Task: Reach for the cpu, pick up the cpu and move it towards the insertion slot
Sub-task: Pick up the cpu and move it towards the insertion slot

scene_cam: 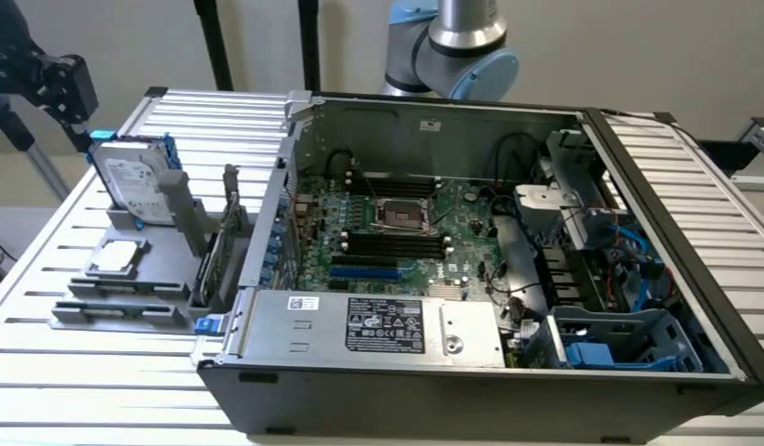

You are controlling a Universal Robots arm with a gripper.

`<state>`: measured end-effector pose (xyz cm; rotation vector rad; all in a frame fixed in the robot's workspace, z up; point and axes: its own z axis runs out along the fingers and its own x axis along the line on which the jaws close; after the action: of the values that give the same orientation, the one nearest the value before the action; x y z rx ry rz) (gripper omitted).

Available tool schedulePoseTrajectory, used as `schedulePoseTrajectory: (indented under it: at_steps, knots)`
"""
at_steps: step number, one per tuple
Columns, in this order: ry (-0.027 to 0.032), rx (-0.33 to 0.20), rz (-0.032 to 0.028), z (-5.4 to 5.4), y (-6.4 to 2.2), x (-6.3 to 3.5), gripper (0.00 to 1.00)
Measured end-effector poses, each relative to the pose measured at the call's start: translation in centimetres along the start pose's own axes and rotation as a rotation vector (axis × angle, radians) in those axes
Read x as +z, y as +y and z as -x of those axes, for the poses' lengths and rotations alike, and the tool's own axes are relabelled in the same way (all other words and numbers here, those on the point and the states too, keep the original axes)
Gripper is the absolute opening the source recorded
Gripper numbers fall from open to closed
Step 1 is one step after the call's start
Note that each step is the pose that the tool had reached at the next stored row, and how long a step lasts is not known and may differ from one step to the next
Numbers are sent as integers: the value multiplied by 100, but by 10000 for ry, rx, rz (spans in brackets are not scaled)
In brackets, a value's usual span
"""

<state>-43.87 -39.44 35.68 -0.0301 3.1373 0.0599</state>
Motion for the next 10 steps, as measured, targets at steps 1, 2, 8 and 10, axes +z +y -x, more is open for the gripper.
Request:
schedulePoseTrajectory:
  at_steps: [1, 2, 8, 10]
  knots:
    - [-2, 0, 1, 0, 0, 8, 65]
    - [-2, 0, 1, 0, -1, 20, 65]
    - [-1, 0, 0, -1, -5, 128, 71]
    - [-1, 0, 0, -1, -7, 165, 71]
